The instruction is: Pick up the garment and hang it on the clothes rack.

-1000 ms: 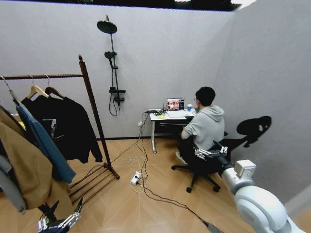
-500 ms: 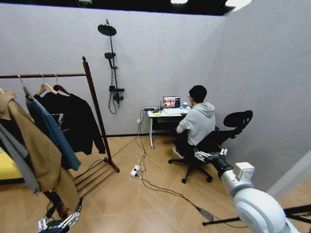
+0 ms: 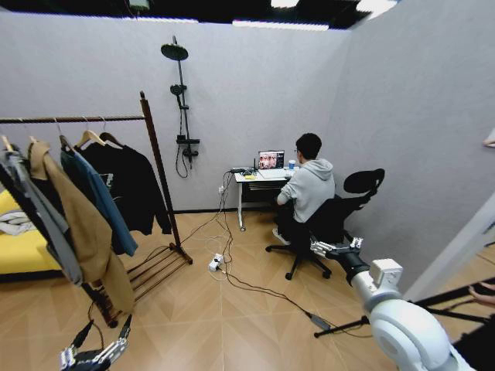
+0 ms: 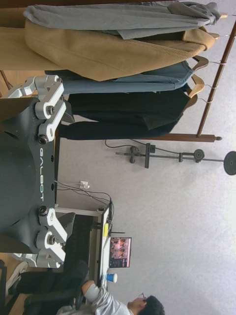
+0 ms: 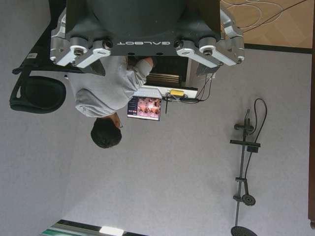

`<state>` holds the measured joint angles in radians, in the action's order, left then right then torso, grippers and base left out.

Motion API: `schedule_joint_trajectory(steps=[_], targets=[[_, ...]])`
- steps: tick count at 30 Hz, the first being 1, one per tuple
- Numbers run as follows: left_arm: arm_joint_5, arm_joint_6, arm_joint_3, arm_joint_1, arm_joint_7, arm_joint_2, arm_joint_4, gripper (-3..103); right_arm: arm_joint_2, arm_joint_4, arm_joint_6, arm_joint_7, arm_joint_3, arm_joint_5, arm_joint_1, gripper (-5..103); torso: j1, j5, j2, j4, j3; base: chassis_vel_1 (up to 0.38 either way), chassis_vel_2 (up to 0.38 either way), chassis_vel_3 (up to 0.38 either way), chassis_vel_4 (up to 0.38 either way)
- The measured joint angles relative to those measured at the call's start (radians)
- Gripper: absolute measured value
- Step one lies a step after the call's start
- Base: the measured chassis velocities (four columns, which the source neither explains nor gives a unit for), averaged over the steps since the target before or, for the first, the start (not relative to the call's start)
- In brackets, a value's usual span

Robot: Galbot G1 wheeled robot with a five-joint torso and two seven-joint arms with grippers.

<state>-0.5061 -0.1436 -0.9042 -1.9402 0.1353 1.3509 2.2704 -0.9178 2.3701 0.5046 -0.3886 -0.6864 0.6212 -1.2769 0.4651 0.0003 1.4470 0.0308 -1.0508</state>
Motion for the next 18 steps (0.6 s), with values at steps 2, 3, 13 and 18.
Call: schedule_joint_trajectory(steps=[2, 3, 13, 18], targets=[[0.000, 0.000, 0.000, 0.000, 0.000, 0.000, 0.000, 100, -0.001, -0.006, -0.004, 0.004, 0.007, -0.005, 0.002, 100, 0.000, -0.0009, 0.000, -0.0003, 0.000, 0.195, -0.192, -0.212, 0.209], [0.000, 0.000, 0.000, 0.000, 0.000, 0.000, 0.000, 100, -0.002, -0.012, -0.007, 0.005, 0.014, -0.010, 0.005, 100, 0.000, -0.0001, 0.000, -0.0001, 0.000, 0.206, -0.192, -0.202, 0.200], [0.000, 0.000, 0.000, 0.000, 0.000, 0.000, 0.000, 100, -0.006, -0.029, -0.025, 0.012, 0.031, -0.028, 0.017, 100, 0.000, -0.0008, 0.000, -0.0003, 0.000, 0.174, -0.166, -0.183, 0.153], [0.000, 0.000, 0.000, 0.000, 0.000, 0.000, 0.000, 100, -0.012, -0.049, -0.077, 0.035, 0.032, -0.044, 0.012, 100, 0.000, -0.0006, 0.000, -0.0002, 0.000, 0.123, -0.115, -0.105, 0.111]])
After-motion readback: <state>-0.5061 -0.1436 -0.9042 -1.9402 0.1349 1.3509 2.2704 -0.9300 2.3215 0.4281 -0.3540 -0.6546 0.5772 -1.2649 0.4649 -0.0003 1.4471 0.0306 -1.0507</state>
